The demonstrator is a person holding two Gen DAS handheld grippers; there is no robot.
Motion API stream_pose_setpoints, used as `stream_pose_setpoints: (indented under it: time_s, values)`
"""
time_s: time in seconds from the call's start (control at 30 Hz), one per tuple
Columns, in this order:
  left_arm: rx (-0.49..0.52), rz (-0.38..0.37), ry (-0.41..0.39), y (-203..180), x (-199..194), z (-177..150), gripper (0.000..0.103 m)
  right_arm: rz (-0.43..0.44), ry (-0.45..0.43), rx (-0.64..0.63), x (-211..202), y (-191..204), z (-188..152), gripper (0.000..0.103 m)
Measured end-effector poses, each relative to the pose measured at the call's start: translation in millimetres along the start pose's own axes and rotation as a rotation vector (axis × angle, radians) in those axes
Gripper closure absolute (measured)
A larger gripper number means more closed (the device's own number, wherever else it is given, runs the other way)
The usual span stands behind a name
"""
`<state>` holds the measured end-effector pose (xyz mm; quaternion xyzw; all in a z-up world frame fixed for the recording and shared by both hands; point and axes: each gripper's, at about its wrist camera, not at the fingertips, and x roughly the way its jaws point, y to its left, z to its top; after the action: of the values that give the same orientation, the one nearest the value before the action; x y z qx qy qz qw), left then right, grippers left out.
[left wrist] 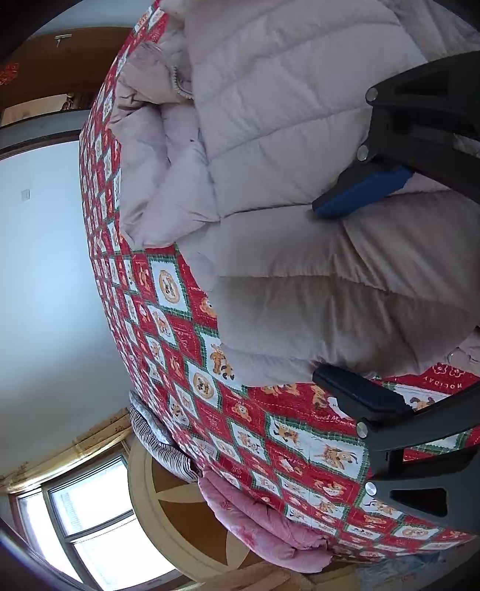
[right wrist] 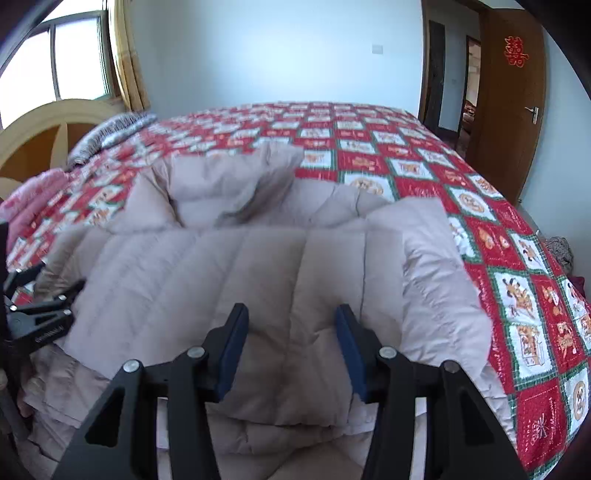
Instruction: Fold large clothes
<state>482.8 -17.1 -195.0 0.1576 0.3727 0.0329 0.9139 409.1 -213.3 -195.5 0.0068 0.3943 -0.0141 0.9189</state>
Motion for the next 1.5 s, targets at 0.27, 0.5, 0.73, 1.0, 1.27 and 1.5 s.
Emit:
stream_pose_setpoints:
  time_s: [0.27,0.5,0.73,1.0,1.27,1.5]
  values:
    - [-0.015,0.016,-0.022,0.8,8.0,-9.2,0.005,-0.043,0.022,-0.046,20.6,2.5,-18.1,0.051]
    - [-0.073,-0.040,0.023,8.5,20.7,-8.3,0.001,-0.063,0.018,-0.049,22.9,7.2,-22.4,0.050]
    - [-0.094,-0.071,0.038,11.0,29.2,-5.6,0.001,-0.065,0.008,-0.025,23.3,6.6,-24.2,0.051]
    - [-0.120,-0.111,0.044,15.8,37.1,-2.5,0.001,-0.076,0.004,-0.018,23.7,9.1,-24.4,0.051]
    - [-0.129,-0.117,0.045,17.9,33.7,-4.5,0.001,-0.069,0.001,-0.011,22.2,7.2,-24.8,0.051]
    - [-0.122,-0.110,0.046,19.4,34.7,-4.8,0.001,-0.090,0.002,-0.026,22.4,11.4,-24.8,0.051]
